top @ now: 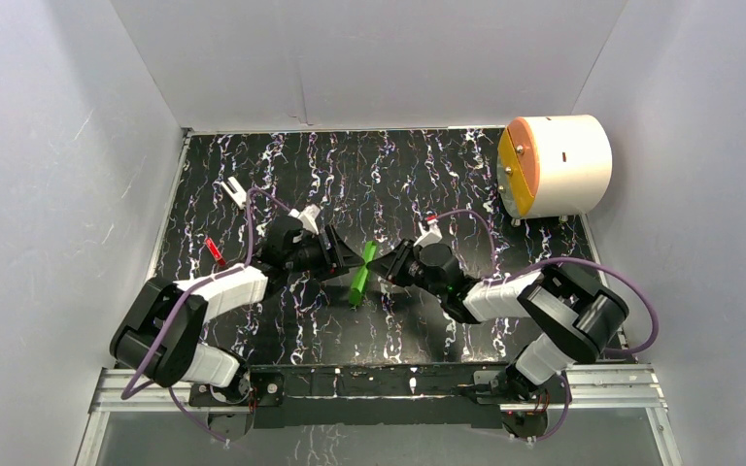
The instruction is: Fold the paper box
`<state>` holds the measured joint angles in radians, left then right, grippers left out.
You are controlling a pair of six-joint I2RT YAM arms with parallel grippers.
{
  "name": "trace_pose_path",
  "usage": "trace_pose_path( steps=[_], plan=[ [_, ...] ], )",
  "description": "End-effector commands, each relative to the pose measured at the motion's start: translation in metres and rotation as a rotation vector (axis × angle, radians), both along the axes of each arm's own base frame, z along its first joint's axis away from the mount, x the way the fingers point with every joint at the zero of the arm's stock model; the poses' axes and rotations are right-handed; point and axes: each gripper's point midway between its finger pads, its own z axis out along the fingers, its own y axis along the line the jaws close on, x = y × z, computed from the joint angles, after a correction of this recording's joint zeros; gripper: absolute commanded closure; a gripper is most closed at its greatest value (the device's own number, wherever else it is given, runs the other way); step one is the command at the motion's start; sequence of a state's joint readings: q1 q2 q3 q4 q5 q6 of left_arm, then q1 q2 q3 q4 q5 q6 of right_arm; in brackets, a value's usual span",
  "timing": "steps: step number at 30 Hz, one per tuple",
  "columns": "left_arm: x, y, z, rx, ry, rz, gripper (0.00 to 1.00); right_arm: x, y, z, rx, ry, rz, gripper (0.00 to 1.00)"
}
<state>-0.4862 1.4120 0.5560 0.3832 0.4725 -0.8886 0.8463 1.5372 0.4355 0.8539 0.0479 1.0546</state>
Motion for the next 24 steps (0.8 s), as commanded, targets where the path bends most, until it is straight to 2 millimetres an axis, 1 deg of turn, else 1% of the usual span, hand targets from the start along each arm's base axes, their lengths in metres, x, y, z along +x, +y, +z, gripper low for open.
trace_pose_path(
  steps=[1, 5, 9, 10, 11, 13, 15, 17, 20, 22, 24],
  plan=[
    [-0.025, -0.011, 0.011, -0.051, 0.018, -0.076, 0.37, -0.004, 0.016, 0.000, -0.031, -0.008, 0.070, 0.74],
    [-0.024, -0.012, 0.014, -0.068, 0.012, -0.071, 0.37, -0.009, 0.020, -0.002, -0.031, 0.002, 0.108, 0.74],
    [-0.026, -0.009, 0.002, -0.043, 0.043, -0.069, 0.41, -0.009, 0.023, -0.002, -0.032, 0.001, 0.118, 0.75],
    [-0.027, -0.009, 0.002, -0.047, 0.045, -0.071, 0.42, -0.008, 0.023, -0.002, -0.033, 0.001, 0.116, 0.75],
    [-0.027, -0.009, 0.003, -0.053, 0.041, -0.073, 0.42, -0.008, 0.023, -0.002, -0.034, 0.002, 0.114, 0.75],
    [-0.026, -0.008, 0.013, -0.066, 0.012, -0.071, 0.41, -0.008, 0.022, -0.003, -0.038, 0.002, 0.113, 0.75],
    [-0.023, -0.005, 0.023, -0.058, -0.030, -0.067, 0.38, -0.008, 0.021, -0.005, -0.043, 0.003, 0.113, 0.75],
    [-0.018, 0.000, 0.033, -0.051, -0.069, -0.046, 0.34, -0.008, 0.021, -0.006, -0.045, 0.004, 0.111, 0.75],
    [-0.012, 0.011, 0.045, -0.094, -0.096, -0.005, 0.34, -0.009, 0.021, -0.007, -0.046, 0.006, 0.116, 0.75],
    [-0.011, 0.018, 0.047, -0.113, -0.101, 0.013, 0.34, -0.009, 0.021, -0.008, -0.047, 0.009, 0.117, 0.75],
    [-0.010, 0.023, 0.043, -0.110, -0.087, 0.027, 0.35, -0.009, 0.021, -0.008, -0.047, 0.008, 0.116, 0.75]
  ],
)
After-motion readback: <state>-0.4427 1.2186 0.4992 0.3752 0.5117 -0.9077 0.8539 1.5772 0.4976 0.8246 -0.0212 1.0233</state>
